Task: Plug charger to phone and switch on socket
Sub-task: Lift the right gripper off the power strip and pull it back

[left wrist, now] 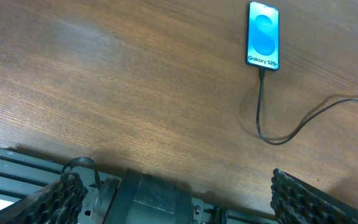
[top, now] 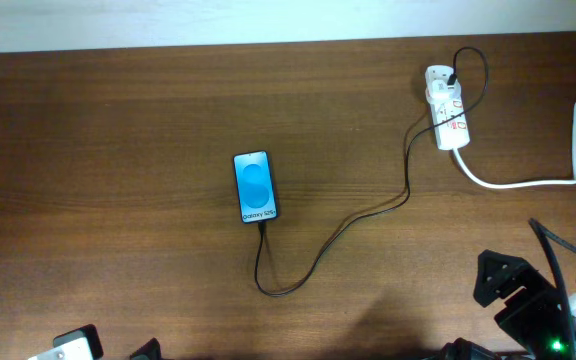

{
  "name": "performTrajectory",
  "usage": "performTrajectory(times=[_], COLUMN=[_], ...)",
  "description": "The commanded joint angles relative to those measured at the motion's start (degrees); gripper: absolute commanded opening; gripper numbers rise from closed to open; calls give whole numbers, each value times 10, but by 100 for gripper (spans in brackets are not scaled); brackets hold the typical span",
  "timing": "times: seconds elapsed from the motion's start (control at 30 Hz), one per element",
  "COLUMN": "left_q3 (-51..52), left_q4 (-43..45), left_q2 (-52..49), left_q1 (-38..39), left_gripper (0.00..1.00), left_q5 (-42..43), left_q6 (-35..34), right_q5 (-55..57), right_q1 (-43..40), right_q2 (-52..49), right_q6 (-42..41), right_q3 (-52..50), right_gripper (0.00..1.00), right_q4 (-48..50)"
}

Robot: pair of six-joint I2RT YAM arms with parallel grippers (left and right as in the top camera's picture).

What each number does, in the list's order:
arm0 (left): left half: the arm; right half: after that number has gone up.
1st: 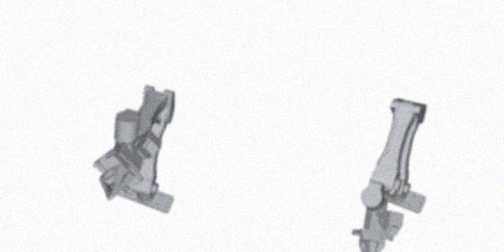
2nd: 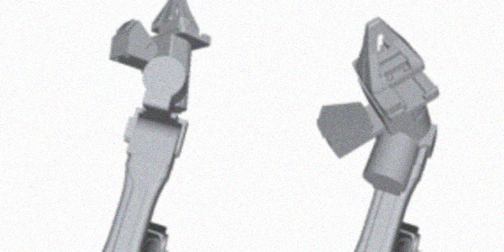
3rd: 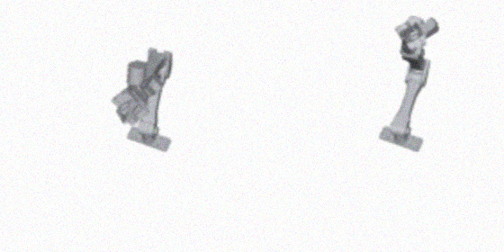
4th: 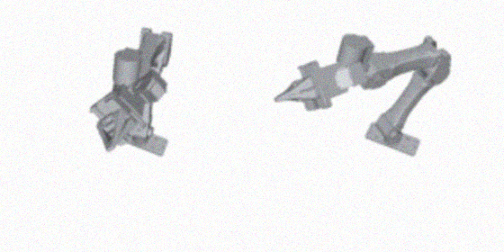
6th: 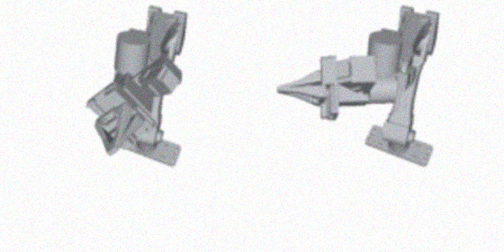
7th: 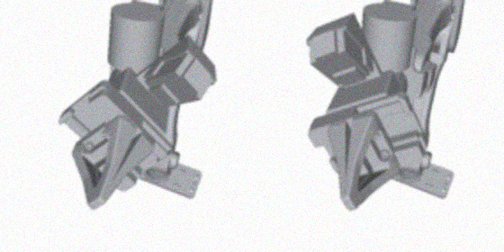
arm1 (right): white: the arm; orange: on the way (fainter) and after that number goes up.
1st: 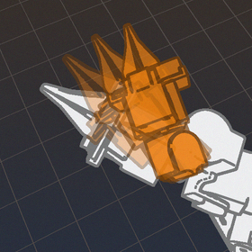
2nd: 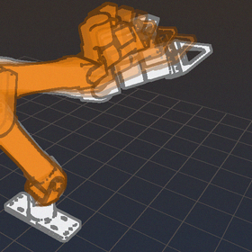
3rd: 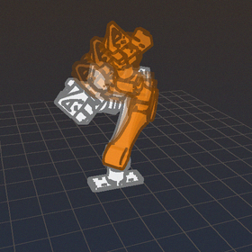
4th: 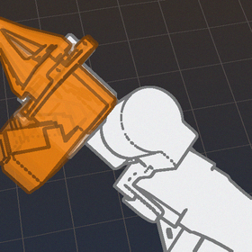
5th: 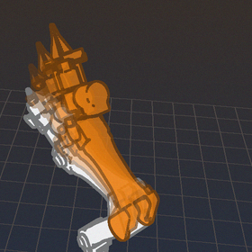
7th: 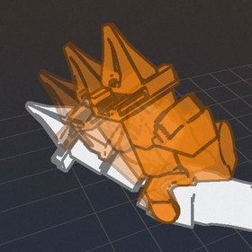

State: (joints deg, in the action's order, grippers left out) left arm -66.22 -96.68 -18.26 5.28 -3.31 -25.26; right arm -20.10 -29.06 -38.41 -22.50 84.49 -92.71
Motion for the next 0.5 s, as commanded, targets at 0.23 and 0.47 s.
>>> performTrajectory(times=[0.23, 0.47], left_q3=[1, 1], left_q4=[0, 0], left_q2=[3, 3], left_q1=[-2, -2], left_gripper=[99, 100], left_q5=[-6, -6], left_q6=[5, 5], right_q5=[-30, -50], right_q1=[-2, -2], right_q2=[43, 224], right_q6=[204, 281], right_q3=[1, 0], right_gripper=[98, 98], right_q4=[-45, -26])
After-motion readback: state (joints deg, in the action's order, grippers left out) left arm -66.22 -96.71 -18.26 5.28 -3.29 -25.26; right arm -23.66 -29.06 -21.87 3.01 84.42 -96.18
